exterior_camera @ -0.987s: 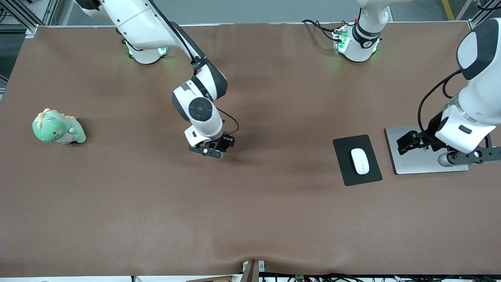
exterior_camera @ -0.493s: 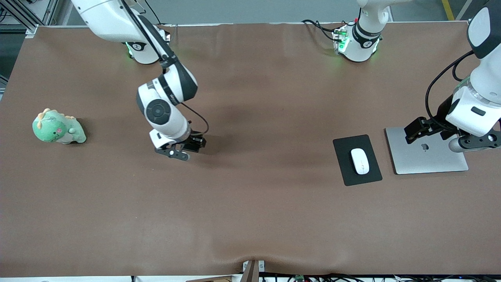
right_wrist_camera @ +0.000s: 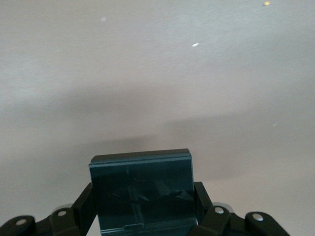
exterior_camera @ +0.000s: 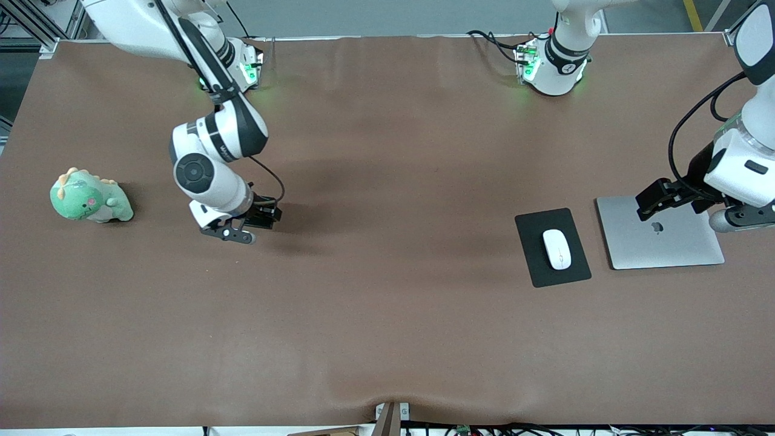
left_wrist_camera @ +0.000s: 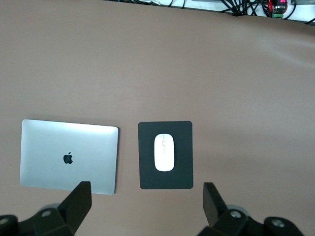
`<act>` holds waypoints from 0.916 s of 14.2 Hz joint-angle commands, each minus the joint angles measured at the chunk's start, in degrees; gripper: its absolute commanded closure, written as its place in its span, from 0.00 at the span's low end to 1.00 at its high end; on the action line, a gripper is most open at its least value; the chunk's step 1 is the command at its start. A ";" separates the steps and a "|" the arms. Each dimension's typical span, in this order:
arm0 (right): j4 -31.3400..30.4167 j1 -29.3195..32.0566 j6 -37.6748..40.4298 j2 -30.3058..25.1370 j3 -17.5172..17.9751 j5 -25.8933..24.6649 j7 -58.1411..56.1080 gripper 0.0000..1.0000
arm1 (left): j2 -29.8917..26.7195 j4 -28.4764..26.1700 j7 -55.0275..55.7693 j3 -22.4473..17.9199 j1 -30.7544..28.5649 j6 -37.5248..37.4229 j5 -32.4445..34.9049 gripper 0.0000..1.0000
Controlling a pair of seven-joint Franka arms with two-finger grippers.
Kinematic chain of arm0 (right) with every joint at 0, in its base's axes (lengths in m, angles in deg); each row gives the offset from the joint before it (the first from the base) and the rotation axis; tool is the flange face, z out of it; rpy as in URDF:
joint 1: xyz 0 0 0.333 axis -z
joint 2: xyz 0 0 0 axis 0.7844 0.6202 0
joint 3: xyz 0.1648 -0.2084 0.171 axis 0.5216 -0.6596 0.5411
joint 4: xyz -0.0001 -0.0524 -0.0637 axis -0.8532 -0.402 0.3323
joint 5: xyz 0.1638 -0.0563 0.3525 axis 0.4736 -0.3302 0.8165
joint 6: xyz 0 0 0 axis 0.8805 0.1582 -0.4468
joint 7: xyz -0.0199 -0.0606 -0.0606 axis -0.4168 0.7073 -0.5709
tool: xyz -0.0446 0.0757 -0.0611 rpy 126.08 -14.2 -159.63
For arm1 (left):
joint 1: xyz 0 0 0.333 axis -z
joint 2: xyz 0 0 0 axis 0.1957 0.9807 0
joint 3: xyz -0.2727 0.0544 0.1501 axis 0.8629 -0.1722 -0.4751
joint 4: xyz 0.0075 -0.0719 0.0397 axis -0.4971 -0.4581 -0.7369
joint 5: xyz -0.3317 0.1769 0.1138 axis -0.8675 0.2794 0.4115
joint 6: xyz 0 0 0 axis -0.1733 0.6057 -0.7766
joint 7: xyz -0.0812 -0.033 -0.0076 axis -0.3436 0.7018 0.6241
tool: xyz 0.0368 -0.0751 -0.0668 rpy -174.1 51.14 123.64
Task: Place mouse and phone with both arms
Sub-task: 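Carry the black phone with the right gripper toward the green plush toy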
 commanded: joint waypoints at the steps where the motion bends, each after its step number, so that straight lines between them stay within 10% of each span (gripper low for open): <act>1: -3.96 4.33 -0.64 -3.84 1.20 -0.84 -5.62 1.00 | -0.85 0.02 -1.39 0.03 -0.43 -1.09 -1.68 0.00; 13: -10.38 16.37 -8.72 -3.32 -6.01 -1.02 -37.43 1.00 | -6.91 -0.69 -4.82 0.03 -2.10 -10.58 -3.97 0.00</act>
